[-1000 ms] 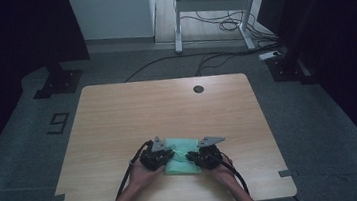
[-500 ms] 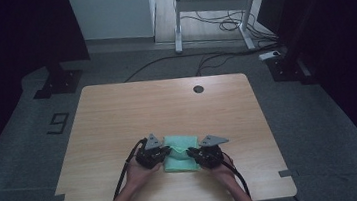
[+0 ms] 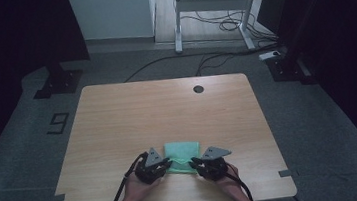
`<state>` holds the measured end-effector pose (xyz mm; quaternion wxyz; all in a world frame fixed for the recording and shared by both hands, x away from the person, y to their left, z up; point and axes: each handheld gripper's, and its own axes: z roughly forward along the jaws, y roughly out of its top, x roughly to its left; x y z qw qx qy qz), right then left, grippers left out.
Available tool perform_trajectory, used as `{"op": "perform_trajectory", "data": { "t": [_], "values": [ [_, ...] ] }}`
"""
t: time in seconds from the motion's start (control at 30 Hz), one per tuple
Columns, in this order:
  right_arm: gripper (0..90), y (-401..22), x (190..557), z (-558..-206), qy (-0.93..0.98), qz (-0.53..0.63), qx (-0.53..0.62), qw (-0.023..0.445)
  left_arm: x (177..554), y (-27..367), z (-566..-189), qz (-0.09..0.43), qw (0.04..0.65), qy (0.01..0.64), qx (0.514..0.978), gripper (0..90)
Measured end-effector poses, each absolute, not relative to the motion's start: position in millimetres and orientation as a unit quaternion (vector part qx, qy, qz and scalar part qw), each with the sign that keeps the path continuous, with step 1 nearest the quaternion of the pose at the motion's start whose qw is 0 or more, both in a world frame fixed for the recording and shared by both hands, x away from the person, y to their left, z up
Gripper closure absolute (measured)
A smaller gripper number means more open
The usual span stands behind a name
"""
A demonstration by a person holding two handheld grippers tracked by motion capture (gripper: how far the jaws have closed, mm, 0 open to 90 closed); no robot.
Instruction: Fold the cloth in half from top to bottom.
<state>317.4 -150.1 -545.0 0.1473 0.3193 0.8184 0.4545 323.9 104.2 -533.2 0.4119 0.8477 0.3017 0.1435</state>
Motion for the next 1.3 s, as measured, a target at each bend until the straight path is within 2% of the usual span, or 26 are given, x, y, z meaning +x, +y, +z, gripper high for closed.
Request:
{"op": "perform_trajectory", "data": {
  "t": [0.3,0.47,0.57,0.67,0.73,0.8,1.0,1.13,1.3],
  "values": [
    [79.7,-149.0,328.6,-529.5,0.792,0.481,0.333,0.174,349.0,103.2,-516.0,0.162,0.423,0.314,0.834,82.7],
    [77.8,-149.9,325.5,-533.5,0.801,0.472,0.326,0.168,340.0,103.4,-524.4,0.157,0.414,0.295,0.847,79.8],
    [70.0,-153.4,318.1,-541.1,0.81,0.465,0.32,0.158,326.9,104.3,-532.5,0.153,0.4,0.28,0.859,74.1],
    [58.2,-154.8,305.0,-544.1,0.819,0.466,0.303,0.142,315.5,106.5,-534.8,0.132,0.392,0.275,0.868,58.2],
    [51.6,-156.9,297.2,-541.5,0.819,0.471,0.296,0.139,309.5,109.6,-529.9,0.133,0.396,0.271,0.867,50.3],
    [48.9,-160.9,292.9,-534.4,0.809,0.483,0.299,0.148,307.9,114.6,-520.8,0.125,0.419,0.278,0.856,45.2],
    [49.6,-160.3,310.4,-513.1,0.789,0.498,0.319,0.166,326.5,107.4,-500.1,0.13,0.445,0.3,0.834,44.6],
    [51.3,-148.7,338.2,-524.9,0.797,0.47,0.347,0.155,348.1,90.6,-514.0,0.121,0.409,0.316,0.847,45.0],
    [48.7,-144.4,327.5,-542.8,0.82,0.436,0.34,0.146,346.4,87.8,-535.9,0.111,0.381,0.311,0.864,45.7]
  ]
}}
